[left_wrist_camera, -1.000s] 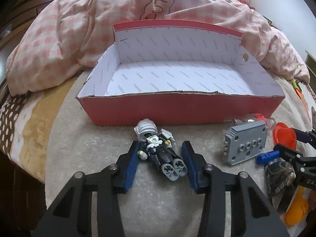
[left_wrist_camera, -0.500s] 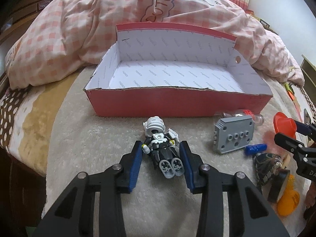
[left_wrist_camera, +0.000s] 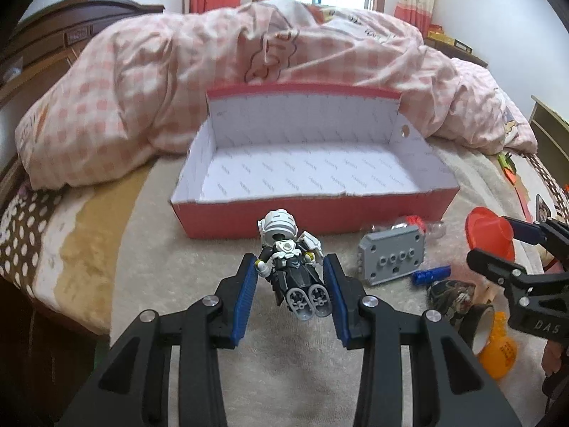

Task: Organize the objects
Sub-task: 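Lift the Lego figure and red cone and carry both toward the shoebox, then lower the figure and cone into the shoebox and open both grippers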

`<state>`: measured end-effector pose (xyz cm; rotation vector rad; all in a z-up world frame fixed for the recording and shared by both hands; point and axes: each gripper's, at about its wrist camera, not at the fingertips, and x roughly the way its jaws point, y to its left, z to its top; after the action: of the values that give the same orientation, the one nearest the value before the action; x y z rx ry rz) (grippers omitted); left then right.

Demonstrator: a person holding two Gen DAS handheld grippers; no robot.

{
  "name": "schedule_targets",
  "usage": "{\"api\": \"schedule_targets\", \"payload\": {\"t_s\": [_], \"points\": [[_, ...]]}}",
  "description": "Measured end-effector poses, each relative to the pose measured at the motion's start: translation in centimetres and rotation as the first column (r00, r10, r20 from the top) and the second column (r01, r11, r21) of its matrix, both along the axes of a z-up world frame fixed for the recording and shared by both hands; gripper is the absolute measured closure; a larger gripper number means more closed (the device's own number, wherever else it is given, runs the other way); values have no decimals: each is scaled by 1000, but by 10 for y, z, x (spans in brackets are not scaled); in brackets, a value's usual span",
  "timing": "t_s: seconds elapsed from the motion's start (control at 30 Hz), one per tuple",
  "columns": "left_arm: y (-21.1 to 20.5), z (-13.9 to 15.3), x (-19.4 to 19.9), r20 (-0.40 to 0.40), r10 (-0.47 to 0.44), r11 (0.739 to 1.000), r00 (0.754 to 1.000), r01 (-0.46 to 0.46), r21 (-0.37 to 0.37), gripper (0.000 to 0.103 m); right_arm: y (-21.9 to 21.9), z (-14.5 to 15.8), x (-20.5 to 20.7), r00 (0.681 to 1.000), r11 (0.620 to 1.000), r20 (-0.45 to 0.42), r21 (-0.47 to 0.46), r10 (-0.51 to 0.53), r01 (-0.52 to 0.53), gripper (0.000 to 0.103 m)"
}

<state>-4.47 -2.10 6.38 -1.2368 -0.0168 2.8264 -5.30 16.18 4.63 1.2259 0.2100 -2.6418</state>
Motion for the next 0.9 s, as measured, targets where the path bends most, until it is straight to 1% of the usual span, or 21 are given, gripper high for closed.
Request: {"api": "schedule_targets", "payload": {"t_s": [0.13, 0.33, 0.47, 0.57, 0.73, 0.9], "points": [[1, 12, -5, -19, -15, 1000, 1000, 15, -14, 65, -10, 7, -3, 1000, 1000, -9, 12, 27, -27, 31], [-1, 28, -28, -29, -18, 999, 999, 17, -33, 65, -24, 17, -19, 998, 998, 20, 2, 65, -65, 31], [-6, 32, -48, -20, -9, 1000, 1000, 9, -18, 65, -37, 24, -34, 995, 995, 23, 26, 98, -99, 31], [-10, 35, -62, -18, 8, 1000, 1000, -9, -25, 65, -46, 28, -48, 994, 993, 9, 46, 107, -108, 31], [-16, 34, -90, -4, 52, 999, 999, -52, -4, 65, -55, 28, -75, 994, 993, 11, 32, 110, -111, 31], [-11, 27, -114, 19, 36, 999, 999, -36, 5, 65, -59, 22, -103, 995, 995, 20, 3, 95, -95, 31]]}}
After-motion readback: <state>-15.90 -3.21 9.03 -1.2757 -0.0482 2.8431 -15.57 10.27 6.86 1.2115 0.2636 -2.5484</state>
